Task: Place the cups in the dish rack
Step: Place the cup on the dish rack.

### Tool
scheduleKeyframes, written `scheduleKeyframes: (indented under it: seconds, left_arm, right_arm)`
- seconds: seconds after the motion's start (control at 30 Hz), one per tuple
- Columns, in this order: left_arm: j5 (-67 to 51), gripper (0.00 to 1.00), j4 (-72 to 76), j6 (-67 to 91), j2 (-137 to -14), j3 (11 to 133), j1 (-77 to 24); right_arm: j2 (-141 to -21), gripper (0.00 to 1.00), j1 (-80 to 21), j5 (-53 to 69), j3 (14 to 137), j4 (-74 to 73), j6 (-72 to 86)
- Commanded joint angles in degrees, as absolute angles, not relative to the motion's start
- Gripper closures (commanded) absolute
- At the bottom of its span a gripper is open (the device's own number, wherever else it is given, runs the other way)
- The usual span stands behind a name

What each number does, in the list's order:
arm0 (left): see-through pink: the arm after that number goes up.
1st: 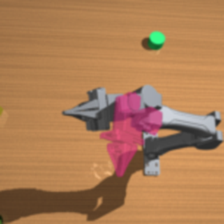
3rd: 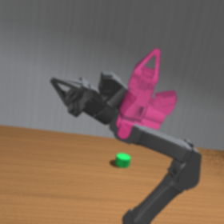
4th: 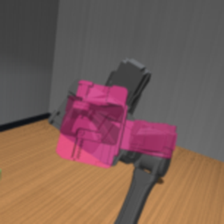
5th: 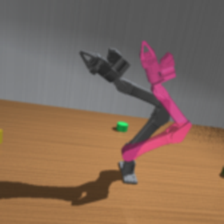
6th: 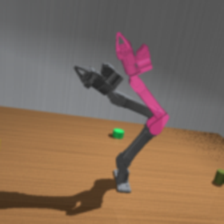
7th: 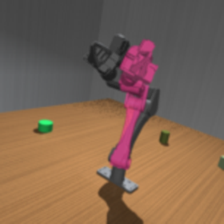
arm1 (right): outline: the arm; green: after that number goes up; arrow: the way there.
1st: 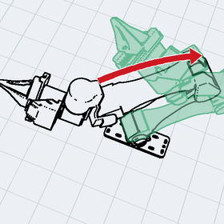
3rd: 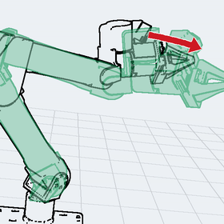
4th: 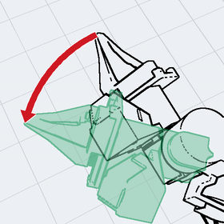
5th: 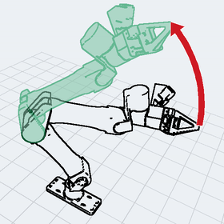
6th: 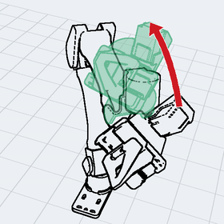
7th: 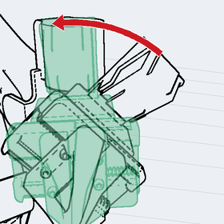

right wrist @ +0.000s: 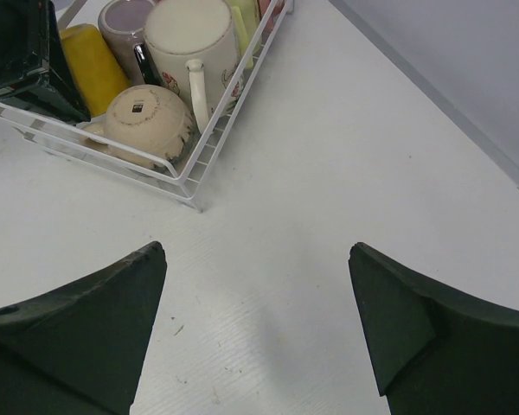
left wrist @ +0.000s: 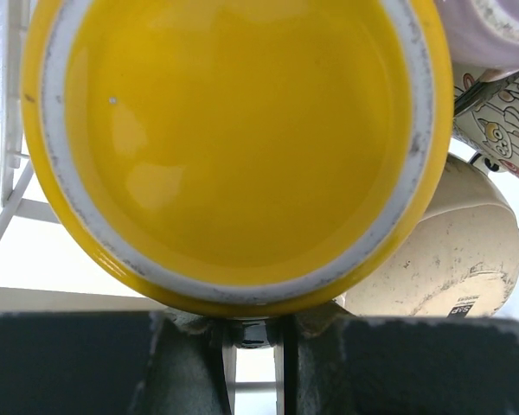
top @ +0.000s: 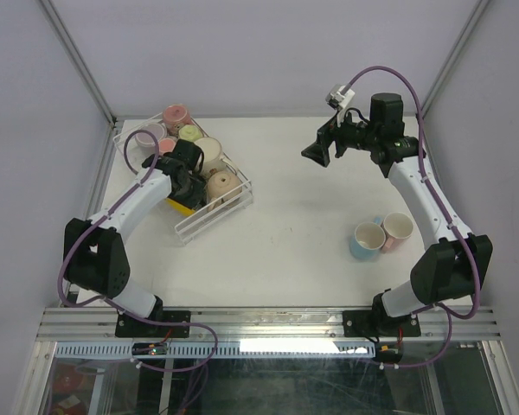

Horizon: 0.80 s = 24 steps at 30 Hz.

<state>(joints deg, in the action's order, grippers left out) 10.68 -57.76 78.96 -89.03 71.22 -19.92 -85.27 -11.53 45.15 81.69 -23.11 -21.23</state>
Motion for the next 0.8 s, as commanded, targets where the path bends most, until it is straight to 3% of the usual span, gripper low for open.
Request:
scheduleKeyframes:
  seconds: [0.0,0.27,0.43,0.77]
  left_arm:
    - [8.88,0.92,-51.93,79.25,-89.52,74.44,-20.94]
    - [6.8,0.79,-51.79,79.26,-90.53,74.29,-20.93]
    - [6.56,0.66,-51.67,79.01,-90.01,74.46,-20.93]
    - [6.15,0.59,-51.76,78.21,-86.68,75.64,-20.9]
  right_arm:
    - [-82.53,0.11,-11.09,44.5,82.0,-20.69,-22.24]
    - [-82.76,0.11,-10.99,44.54,82.18,-20.64,-22.23]
    - [-83.01,0.11,-11.03,44.61,82.18,-20.49,-22.15]
    - [-83.23,0.1,-11.0,44.8,82.53,-20.59,-21.97]
